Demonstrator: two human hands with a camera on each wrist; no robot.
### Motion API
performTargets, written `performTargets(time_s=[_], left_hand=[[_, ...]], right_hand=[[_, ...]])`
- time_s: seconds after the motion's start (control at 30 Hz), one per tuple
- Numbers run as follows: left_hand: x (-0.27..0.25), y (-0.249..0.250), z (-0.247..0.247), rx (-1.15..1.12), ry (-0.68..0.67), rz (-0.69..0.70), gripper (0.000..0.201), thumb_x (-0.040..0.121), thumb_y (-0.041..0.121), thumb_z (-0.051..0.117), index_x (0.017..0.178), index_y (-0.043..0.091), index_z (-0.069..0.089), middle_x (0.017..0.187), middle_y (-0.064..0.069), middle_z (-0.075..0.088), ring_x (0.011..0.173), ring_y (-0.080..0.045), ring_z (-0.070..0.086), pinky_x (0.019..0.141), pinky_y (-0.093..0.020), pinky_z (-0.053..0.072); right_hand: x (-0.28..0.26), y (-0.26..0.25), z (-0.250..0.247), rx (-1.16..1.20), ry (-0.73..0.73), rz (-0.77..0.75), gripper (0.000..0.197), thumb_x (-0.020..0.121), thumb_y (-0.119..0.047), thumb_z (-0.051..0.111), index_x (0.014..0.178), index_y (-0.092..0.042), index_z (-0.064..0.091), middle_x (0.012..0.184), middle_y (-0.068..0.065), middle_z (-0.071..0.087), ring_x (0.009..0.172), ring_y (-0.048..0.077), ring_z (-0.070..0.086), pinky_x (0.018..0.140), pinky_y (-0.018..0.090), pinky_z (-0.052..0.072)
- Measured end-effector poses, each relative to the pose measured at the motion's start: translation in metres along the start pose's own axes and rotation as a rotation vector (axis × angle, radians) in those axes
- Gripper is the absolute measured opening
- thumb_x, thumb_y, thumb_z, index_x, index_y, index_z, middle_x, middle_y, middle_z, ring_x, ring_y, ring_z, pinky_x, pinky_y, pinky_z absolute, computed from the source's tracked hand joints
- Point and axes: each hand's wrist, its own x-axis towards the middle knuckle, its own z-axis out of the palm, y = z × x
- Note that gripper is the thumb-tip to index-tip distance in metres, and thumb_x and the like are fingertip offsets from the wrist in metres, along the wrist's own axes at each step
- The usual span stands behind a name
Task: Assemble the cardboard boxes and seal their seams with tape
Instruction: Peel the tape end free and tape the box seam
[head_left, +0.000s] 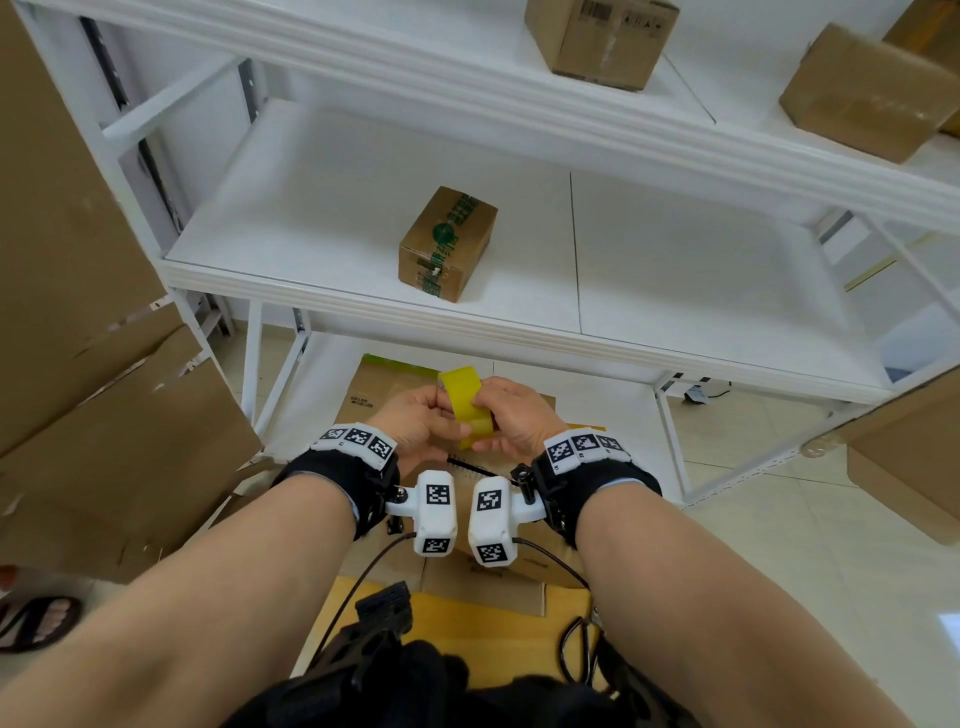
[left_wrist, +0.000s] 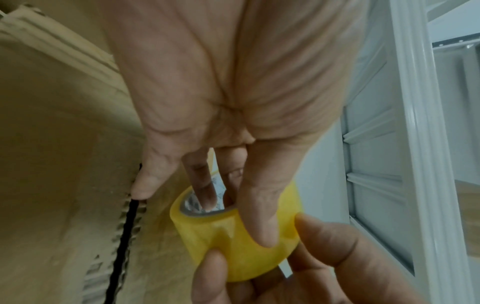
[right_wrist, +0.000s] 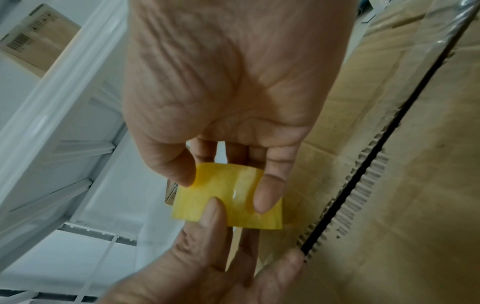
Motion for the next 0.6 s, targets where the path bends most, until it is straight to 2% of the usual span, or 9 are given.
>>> performTargets(time_s=[0.13,0.27,0.33,0.4,0.47,0.53,0.6], left_hand=[[0.0002,0.0007,-0.0020,-0.082,0.047,0.010,0.018,0.086,-0.003,0.060,0.082,0.014,0.055,0.073,-0.001,0.066,0.072,-0.019,0.060,0.063,-0.034,0.046],[0.0005,0.0024,-0.0050,-0.141,-0.017,0.013,0.005,0.090,0.010,0.059,0.090,0.012,0.064,0.081,-0.006,0.067,0.073,-0.022,0.062,0.054,-0.030,0.048],[0.0012,0.0033,-0.0054,-0.178,-0.004,-0.001,0.010,0.093,0.017,0.057,0.093,0.011,0.064,0.082,-0.007,0.066,0.074,-0.022,0.061,0.051,-0.029,0.050],[0.0030,0.0034,-0.0065,-0.220,0.022,-0.016,0.023,0.094,0.025,0.056,0.106,0.007,0.063,0.087,-0.011,0.063,0.077,-0.024,0.060,0.050,-0.031,0.052],[0.0041,0.0031,-0.0079,-0.233,0.033,-0.023,0.036,0.093,0.032,0.057,0.116,0.004,0.060,0.091,-0.013,0.062,0.080,-0.025,0.059,0.053,-0.034,0.052],[0.0047,0.0034,-0.0091,-0.221,0.023,-0.019,0.036,0.092,0.030,0.058,0.118,0.004,0.058,0.089,-0.010,0.063,0.080,-0.023,0.060,0.052,-0.034,0.053],[0.0041,0.0027,-0.0089,-0.199,-0.011,-0.010,0.020,0.093,0.016,0.058,0.110,0.008,0.059,0.086,-0.006,0.067,0.079,-0.020,0.064,0.051,-0.034,0.054]], right_hand=[[0.0011,-0.0021,0.0014,0.033,-0.051,-0.030,0.011,0.092,-0.011,0.057,0.093,-0.018,0.065,0.090,0.007,0.064,0.082,0.022,0.062,0.060,0.028,0.055],[0.0022,0.0006,0.0040,0.038,-0.071,-0.056,0.017,0.092,-0.012,0.061,0.104,-0.023,0.066,0.104,0.008,0.068,0.094,0.023,0.065,0.063,0.028,0.055],[0.0022,0.0007,0.0040,0.014,-0.078,-0.068,0.022,0.093,-0.013,0.060,0.112,-0.023,0.064,0.112,0.009,0.066,0.101,0.025,0.066,0.068,0.029,0.056],[0.0028,0.0004,0.0037,-0.016,-0.087,-0.070,0.027,0.094,-0.014,0.059,0.118,-0.026,0.062,0.121,0.009,0.063,0.111,0.026,0.065,0.076,0.031,0.059],[0.0034,-0.0003,0.0045,-0.015,-0.093,-0.066,0.027,0.094,-0.016,0.059,0.118,-0.029,0.061,0.126,0.010,0.062,0.115,0.027,0.063,0.081,0.034,0.059],[0.0051,-0.0010,0.0055,-0.006,-0.073,-0.072,0.026,0.094,-0.021,0.059,0.119,-0.028,0.062,0.123,0.009,0.063,0.110,0.025,0.064,0.076,0.034,0.060],[0.0087,-0.0023,0.0053,-0.008,-0.017,-0.090,0.021,0.093,-0.024,0.056,0.112,-0.027,0.065,0.114,0.009,0.066,0.098,0.024,0.065,0.066,0.032,0.056]])
